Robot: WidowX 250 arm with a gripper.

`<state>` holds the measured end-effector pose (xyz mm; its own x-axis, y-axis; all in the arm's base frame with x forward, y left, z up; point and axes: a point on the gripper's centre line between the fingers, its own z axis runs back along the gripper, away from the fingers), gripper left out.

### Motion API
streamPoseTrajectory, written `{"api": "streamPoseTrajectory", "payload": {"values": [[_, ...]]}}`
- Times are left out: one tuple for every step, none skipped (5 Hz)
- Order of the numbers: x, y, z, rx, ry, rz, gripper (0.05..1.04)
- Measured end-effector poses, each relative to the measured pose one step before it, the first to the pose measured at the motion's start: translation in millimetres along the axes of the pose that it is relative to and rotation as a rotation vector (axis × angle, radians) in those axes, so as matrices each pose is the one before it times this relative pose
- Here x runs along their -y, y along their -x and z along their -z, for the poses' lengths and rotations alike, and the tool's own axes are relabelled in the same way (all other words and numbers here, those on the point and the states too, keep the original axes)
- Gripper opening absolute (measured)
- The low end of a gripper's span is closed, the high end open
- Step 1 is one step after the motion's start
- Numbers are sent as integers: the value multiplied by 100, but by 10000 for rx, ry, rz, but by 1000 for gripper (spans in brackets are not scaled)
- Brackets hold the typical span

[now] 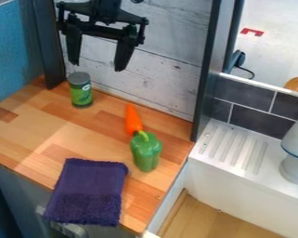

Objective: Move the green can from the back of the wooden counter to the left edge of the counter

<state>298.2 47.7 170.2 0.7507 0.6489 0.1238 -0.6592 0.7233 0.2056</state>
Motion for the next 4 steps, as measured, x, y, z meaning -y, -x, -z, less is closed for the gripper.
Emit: {"api": "streamPoseTrajectory", "payload": {"values": [[179, 212, 920, -272, -188, 77, 1001], [147, 6, 176, -53, 16, 56, 1001], [-560, -3630, 4337, -898, 287, 318, 1001], [-2138, -5258, 1650, 346, 1312, 1316, 1001]]}}
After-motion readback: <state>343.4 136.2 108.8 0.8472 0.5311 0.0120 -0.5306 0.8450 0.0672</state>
